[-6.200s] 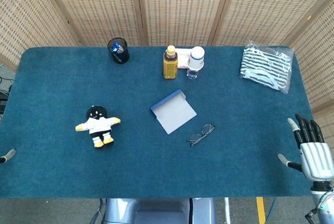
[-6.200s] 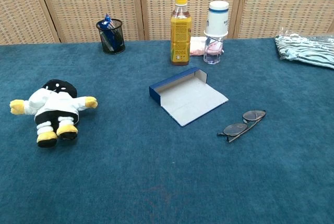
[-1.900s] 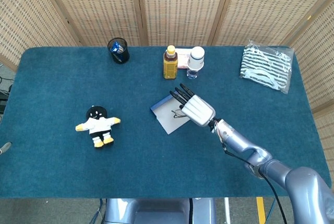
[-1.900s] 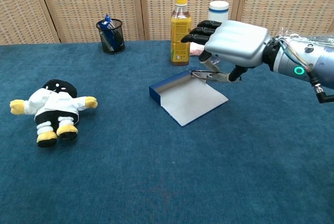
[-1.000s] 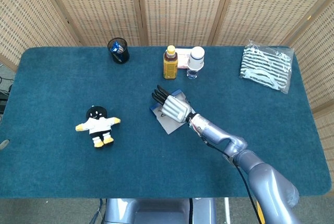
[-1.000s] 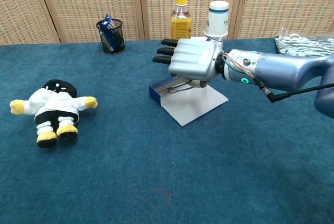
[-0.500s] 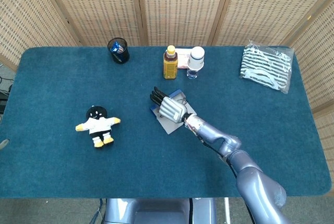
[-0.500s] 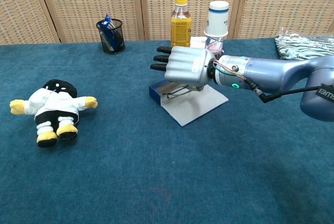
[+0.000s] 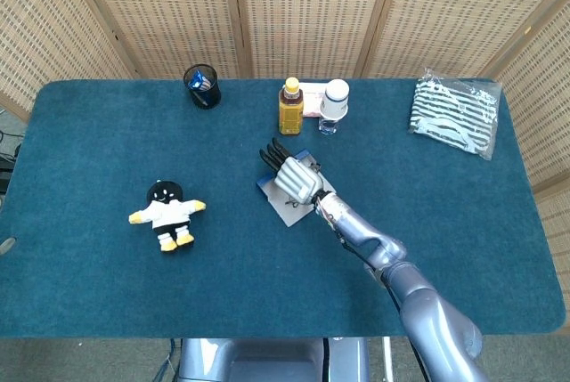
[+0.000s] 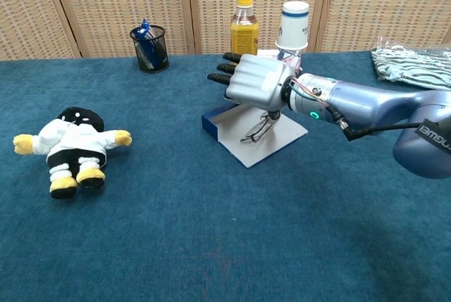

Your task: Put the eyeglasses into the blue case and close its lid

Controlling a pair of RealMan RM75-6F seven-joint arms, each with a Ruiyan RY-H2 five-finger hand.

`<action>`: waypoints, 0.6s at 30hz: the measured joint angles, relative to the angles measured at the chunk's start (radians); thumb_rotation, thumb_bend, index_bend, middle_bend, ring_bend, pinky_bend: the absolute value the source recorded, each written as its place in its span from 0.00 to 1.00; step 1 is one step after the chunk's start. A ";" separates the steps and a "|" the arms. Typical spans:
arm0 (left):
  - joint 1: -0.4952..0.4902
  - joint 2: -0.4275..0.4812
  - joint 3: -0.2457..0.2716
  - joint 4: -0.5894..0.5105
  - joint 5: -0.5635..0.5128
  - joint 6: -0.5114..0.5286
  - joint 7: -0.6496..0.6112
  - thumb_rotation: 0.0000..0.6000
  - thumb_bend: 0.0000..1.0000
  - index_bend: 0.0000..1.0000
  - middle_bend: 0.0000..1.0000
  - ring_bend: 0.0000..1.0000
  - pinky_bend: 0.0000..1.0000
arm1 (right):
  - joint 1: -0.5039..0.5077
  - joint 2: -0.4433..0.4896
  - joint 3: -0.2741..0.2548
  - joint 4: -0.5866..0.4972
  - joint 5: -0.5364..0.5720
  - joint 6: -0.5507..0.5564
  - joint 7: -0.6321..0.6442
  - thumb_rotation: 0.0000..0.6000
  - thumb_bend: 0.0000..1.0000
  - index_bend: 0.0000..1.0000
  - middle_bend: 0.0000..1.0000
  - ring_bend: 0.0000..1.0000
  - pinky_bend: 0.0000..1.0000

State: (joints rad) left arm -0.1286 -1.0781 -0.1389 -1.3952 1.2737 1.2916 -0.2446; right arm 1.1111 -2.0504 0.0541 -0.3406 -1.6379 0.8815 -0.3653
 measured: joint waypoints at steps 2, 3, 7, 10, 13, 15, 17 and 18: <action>0.000 0.000 0.001 0.000 0.001 0.000 0.000 1.00 0.00 0.00 0.00 0.00 0.00 | -0.006 0.005 0.009 -0.022 0.013 0.008 -0.003 1.00 0.09 0.14 0.00 0.00 0.03; 0.000 0.000 0.001 0.000 0.002 0.000 0.001 1.00 0.00 0.00 0.00 0.00 0.00 | -0.009 0.008 0.013 -0.034 0.018 0.011 -0.004 1.00 0.09 0.13 0.00 0.00 0.03; 0.000 -0.001 0.003 -0.002 0.006 0.002 0.004 1.00 0.00 0.00 0.00 0.00 0.00 | -0.024 0.028 0.030 -0.100 0.040 0.029 -0.021 1.00 0.07 0.13 0.00 0.00 0.03; 0.001 -0.001 0.004 -0.004 0.010 0.005 0.005 1.00 0.00 0.00 0.00 0.00 0.00 | -0.036 0.041 0.049 -0.150 0.067 0.036 -0.038 1.00 0.07 0.12 0.00 0.00 0.03; 0.003 0.000 0.005 -0.008 0.014 0.013 0.004 1.00 0.00 0.00 0.00 0.00 0.00 | -0.046 0.053 0.079 -0.197 0.102 0.044 -0.058 1.00 0.07 0.12 0.00 0.00 0.03; 0.005 0.000 0.006 -0.009 0.016 0.017 0.002 1.00 0.00 0.00 0.00 0.00 0.00 | -0.051 0.059 0.098 -0.221 0.122 0.050 -0.072 1.00 0.07 0.12 0.00 0.00 0.03; 0.006 0.001 0.006 -0.009 0.017 0.018 -0.001 1.00 0.00 0.00 0.00 0.00 0.00 | -0.054 0.068 0.120 -0.250 0.145 0.050 -0.081 1.00 0.06 0.11 0.00 0.00 0.03; 0.007 0.002 0.006 -0.009 0.017 0.019 -0.003 1.00 0.00 0.00 0.00 0.00 0.00 | -0.055 0.074 0.127 -0.265 0.156 0.048 -0.084 1.00 0.06 0.10 0.00 0.00 0.03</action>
State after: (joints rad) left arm -0.1220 -1.0762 -0.1332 -1.4037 1.2909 1.3102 -0.2475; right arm 1.0561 -1.9762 0.1807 -0.6057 -1.4817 0.9291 -0.4489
